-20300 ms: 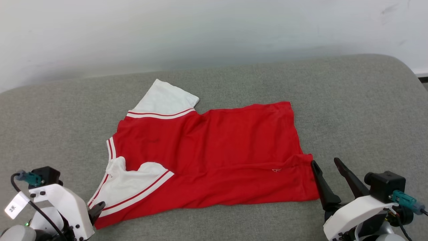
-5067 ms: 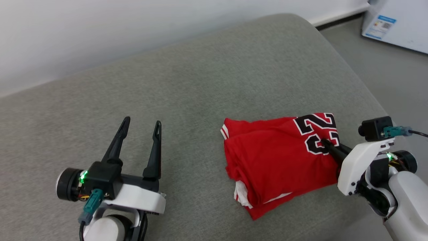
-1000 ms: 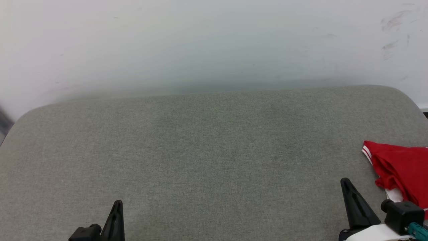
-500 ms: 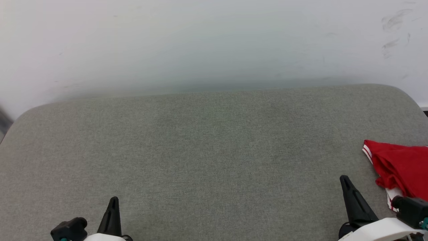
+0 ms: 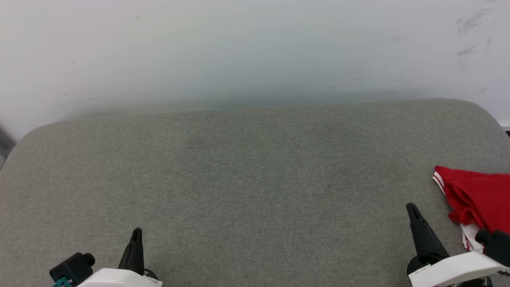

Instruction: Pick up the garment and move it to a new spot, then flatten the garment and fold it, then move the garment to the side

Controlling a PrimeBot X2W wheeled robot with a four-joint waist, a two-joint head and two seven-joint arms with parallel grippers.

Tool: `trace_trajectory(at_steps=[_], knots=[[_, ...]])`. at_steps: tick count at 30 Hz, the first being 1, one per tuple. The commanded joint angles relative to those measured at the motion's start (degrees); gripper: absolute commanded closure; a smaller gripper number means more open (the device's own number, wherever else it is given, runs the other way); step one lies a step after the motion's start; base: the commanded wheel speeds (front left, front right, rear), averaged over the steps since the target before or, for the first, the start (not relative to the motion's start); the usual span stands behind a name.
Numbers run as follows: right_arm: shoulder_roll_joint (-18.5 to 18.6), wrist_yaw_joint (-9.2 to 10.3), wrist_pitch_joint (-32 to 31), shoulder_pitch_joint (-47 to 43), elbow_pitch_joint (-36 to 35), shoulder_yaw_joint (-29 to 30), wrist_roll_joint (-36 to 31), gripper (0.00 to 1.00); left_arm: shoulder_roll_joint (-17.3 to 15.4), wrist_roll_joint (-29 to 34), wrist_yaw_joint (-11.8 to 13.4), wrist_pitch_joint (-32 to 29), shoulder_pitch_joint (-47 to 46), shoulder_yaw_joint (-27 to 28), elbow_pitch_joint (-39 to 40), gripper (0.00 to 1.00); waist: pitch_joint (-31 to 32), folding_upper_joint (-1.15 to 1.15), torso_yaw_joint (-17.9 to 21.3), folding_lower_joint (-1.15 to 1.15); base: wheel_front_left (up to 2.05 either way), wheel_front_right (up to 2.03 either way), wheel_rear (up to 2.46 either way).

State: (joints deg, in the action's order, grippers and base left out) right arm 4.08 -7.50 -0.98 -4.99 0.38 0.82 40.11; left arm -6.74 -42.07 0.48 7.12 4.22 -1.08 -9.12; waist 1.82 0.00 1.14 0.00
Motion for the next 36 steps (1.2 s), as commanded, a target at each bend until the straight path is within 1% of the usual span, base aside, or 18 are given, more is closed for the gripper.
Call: trace_trajectory(at_steps=[1,23,24,28,29,36], knots=[[0.54,0.00,-0.04,1.87,0.04,0.14,2.96,1.00,-0.01,-2.61,-0.55,-0.66,-1.77,0.72,0.33,1.00,-0.05,0.00,-0.03,0.00,0.00,0.00,0.00],[0.84,0.01,-0.94,4.84,4.13,0.82,19.01,1.00,1.17,-17.28,-2.89,-4.71,-4.57,2.89,-1.26,1.00,-0.49,0.00,-0.28,0.00,0.00,0.00,0.00],[0.85,0.01,-0.97,5.19,4.65,0.93,21.05,1.00,1.32,-19.15,-3.17,-5.22,-4.98,3.16,-1.45,1.00,-0.56,0.00,-0.32,0.00,0.00,0.00,0.00],[0.86,0.01,-1.19,5.72,5.35,1.08,23.63,1.00,1.52,-21.53,-3.59,-5.91,-5.46,3.53,-1.70,1.00,-0.64,0.00,-0.37,0.00,0.00,0.00,0.00],[0.87,0.01,-1.35,6.05,5.85,1.21,25.48,1.00,1.65,-23.27,-3.82,-6.39,-5.74,3.79,-1.90,1.00,-0.70,0.00,-0.40,0.00,0.00,0.00,0.00],[0.86,0.01,-1.62,6.93,6.95,1.49,29.64,1.00,1.99,-27.16,-4.49,-7.45,-6.55,4.39,-2.34,1.00,-0.85,0.00,-0.49,0.00,0.00,0.00,0.00]])
